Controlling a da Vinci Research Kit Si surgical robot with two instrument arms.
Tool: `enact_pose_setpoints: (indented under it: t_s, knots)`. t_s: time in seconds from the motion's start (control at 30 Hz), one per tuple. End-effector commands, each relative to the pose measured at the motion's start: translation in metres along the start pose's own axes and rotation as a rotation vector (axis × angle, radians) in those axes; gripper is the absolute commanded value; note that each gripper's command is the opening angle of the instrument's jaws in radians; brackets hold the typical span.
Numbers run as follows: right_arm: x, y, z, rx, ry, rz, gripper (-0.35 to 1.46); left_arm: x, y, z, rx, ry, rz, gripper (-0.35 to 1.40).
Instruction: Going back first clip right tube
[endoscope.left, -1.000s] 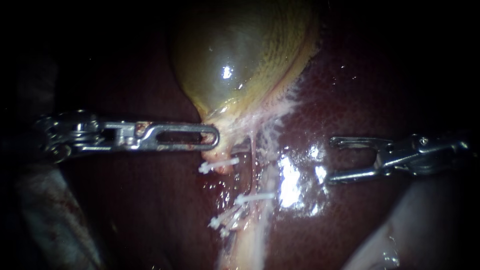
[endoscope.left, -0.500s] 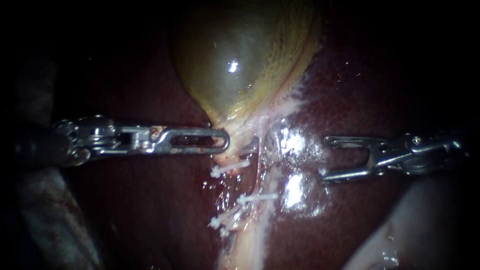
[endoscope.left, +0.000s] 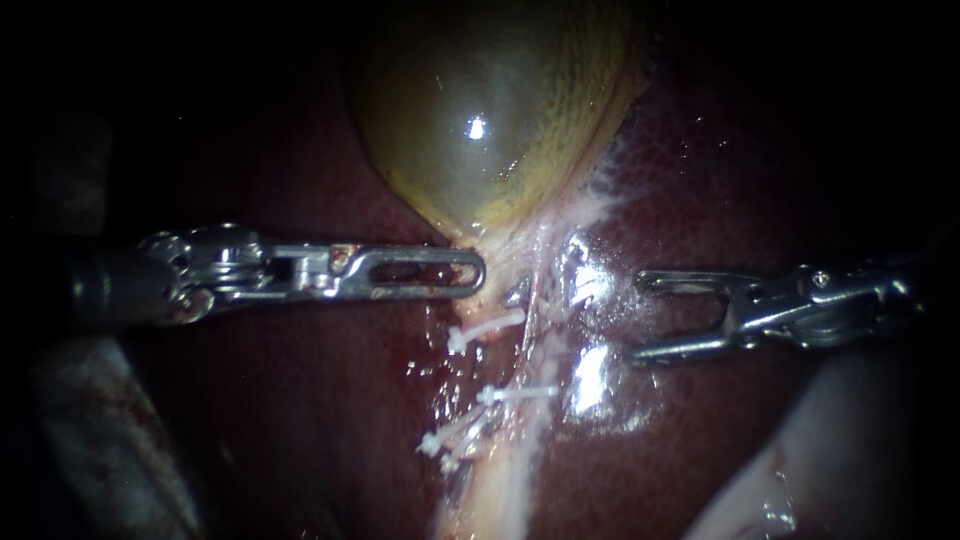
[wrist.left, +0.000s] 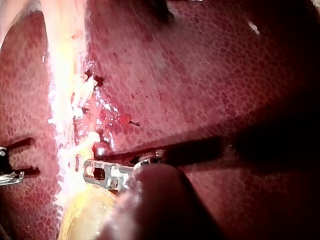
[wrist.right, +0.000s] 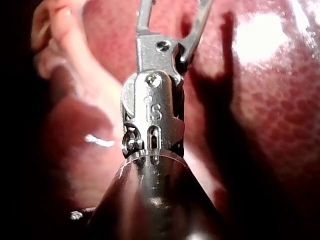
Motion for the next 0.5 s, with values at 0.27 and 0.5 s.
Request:
enact_pose_setpoints:
  t_s: [0.27,0.5]
  knots:
    - [-0.0001,0.0,0.0001,-0.001,0.0,0.0,0.58,-0.0001,0.0,-0.0001,0.0,0.0,0.0,-0.35]
    - [-0.0001,0.0,0.0002,0.002,0.0,0.0,0.58,-0.0001,0.0001,-0.0001,0.0,0.0,0.0,-0.35]
